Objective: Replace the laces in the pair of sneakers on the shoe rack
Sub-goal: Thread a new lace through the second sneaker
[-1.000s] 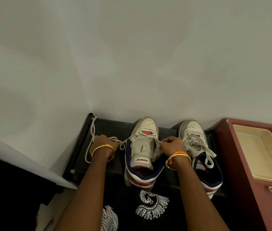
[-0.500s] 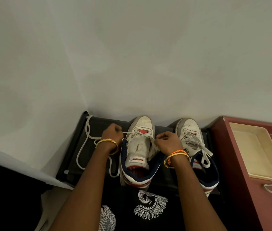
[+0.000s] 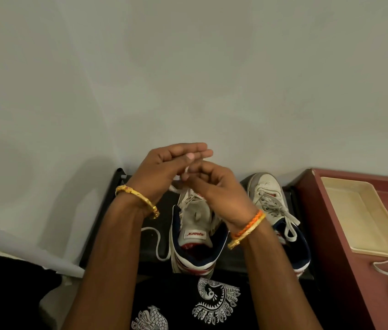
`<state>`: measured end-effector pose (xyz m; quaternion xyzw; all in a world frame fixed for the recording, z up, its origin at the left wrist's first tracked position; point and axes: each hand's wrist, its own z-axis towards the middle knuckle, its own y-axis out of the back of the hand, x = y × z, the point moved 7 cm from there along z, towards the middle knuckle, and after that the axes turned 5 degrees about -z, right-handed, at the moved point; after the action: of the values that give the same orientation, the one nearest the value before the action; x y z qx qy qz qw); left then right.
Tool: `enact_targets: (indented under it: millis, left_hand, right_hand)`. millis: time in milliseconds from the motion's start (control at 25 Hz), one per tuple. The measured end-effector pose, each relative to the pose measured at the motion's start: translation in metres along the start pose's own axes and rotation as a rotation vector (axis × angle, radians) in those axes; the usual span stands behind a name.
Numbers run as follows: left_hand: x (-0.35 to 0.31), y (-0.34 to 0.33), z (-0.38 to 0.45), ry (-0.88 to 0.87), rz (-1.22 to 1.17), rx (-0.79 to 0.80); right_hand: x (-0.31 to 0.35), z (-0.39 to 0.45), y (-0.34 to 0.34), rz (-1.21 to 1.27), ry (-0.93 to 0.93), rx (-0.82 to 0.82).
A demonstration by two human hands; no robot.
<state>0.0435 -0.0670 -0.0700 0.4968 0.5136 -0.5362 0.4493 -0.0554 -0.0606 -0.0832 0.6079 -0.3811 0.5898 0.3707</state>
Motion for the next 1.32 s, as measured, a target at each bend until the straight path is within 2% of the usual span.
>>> enact_targets:
  millis: [120,280,440,480,520,560,600,640,680,760,800,880,920,1040,1240,1320]
  left_hand:
    - [0.015,0.037,0.001,-0.03,-0.047,-0.291]
    - [0.055,0.088,-0.005,0.01,-0.078,-0.652]
    - [0.105,0.122,-0.022,0.161,-0.152,-0.924]
    - [0.112,0.127,-0.028,0.255,-0.051,-0.98]
    - [0.113,0.129,-0.032,0.401,0.174,-0.984]
    - [0.112,0.126,-0.034,0.561,0.42,-0.914]
    - [0.108,0.117,-0.032,0.656,0.589,-0.806]
    - [0.101,0.101,-0.026,0.639,0.656,-0.668]
    - [0.09,0.079,-0.015,0.538,0.611,-0.516]
    - [0.063,0.025,0.003,0.294,0.341,-0.206]
    - [0.052,-0.001,0.006,0.233,0.214,-0.069]
    - [0.042,-0.026,0.009,0.162,0.169,0.111]
    - [0.043,-0.028,0.009,0.145,0.2,0.144]
    - [0.054,-0.003,0.011,0.161,0.29,0.064]
    - [0.061,0.062,0.004,0.19,0.537,-0.452]
    - [0.066,0.076,-0.001,0.218,0.59,-0.602]
  right_hand:
    - [0.006,-0.008,0.025,0.021,-0.067,0.056]
    - [-0.006,-0.016,0.08,-0.032,-0.173,-0.105]
    - [-0.015,-0.024,0.108,-0.073,-0.202,-0.206]
    - [-0.015,-0.024,0.114,-0.037,-0.181,-0.258]
    - [-0.014,-0.023,0.118,-0.003,-0.152,-0.304]
    - [-0.012,-0.021,0.119,0.006,-0.119,-0.329]
    - [-0.011,-0.019,0.114,-0.024,-0.101,-0.325]
    - [-0.011,-0.015,0.104,-0.085,-0.092,-0.293]
    - [-0.012,-0.01,0.09,-0.149,-0.088,-0.25]
    - [-0.016,-0.001,0.064,-0.227,-0.08,-0.196]
    - [-0.018,0.003,0.057,-0.229,-0.072,-0.196]
    - [-0.024,0.007,0.054,-0.2,-0.072,-0.234]
    - [-0.028,0.008,0.057,-0.182,-0.086,-0.251]
    - [-0.037,0.006,0.071,-0.148,-0.132,-0.274]
    - [-0.05,0.002,0.102,-0.197,-0.202,-0.328]
    - [-0.06,0.0,0.111,-0.234,-0.254,-0.353]
